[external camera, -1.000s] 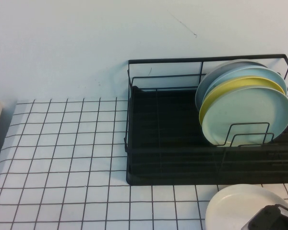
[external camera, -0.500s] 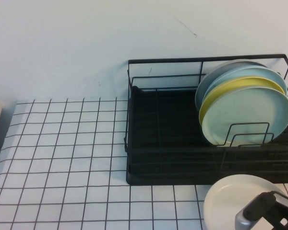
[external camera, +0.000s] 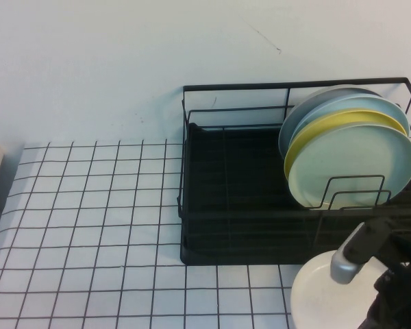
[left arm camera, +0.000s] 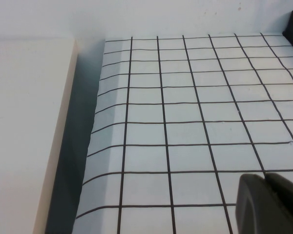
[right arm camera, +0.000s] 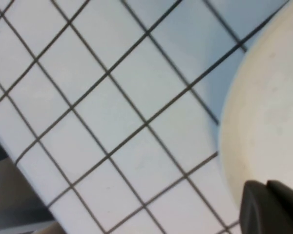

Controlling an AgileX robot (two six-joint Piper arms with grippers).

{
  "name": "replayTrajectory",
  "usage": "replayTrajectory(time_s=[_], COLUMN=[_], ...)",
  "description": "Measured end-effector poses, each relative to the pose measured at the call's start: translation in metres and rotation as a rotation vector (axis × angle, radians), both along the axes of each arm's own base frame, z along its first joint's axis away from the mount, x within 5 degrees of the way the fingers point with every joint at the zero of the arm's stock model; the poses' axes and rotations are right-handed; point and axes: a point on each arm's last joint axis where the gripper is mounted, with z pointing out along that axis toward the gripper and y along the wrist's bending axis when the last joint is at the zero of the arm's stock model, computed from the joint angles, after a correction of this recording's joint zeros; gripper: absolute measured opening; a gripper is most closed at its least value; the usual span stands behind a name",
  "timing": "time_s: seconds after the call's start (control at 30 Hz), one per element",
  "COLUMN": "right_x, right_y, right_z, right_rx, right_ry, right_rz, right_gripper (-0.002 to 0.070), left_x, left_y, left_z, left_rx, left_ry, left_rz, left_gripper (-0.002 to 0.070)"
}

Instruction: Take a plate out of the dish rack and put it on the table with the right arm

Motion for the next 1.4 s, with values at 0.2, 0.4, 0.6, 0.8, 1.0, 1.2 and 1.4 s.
replayTrajectory(time_s=[0.2, 0.4, 0.6, 0.8, 1.0, 1.2, 1.4], right_x=[-0.004, -0.028, -0.061, -0.095, -0.120, -0.127, -0.128], right_y=[-0.027, -0.067, -0.086, -0.100, -0.111, -0.114, -0.113], right_z=[0.058, 0.108, 0.133, 0.107, 0.064, 0.047, 0.045], right_rx=[-0.146, -0.268, -0.129, 0.004, 0.047, 0.045, 0.065], right_ry=[-0.292, -0.602, -0.831, -0.903, -0.877, -0.858, -0.837], right_rz=[-0.034, -0.228, -0.372, -0.471, -0.541, -0.548, -0.558], right_gripper=[0.0000, 0.0000, 0.0000, 0.0000, 0.0000, 0.0000, 0.0000], left_x=[0.000, 0.000, 0.000, 0.000, 0.000, 0.000, 0.000], left_y=[0.000, 0.000, 0.000, 0.000, 0.000, 0.000, 0.000], left_z=[0.000, 0.000, 0.000, 0.000, 0.000, 0.000, 0.000], left_rx=[0.000, 0.000, 0.000, 0.000, 0.000, 0.000, 0.000], left_ry=[0.000, 0.000, 0.000, 0.000, 0.000, 0.000, 0.000], left_rz=[0.000, 0.000, 0.000, 0.000, 0.000, 0.000, 0.000], left_gripper=[-0.0003, -0.0003, -0.0003, -0.0003, -0.0003, -0.0003, -0.0003])
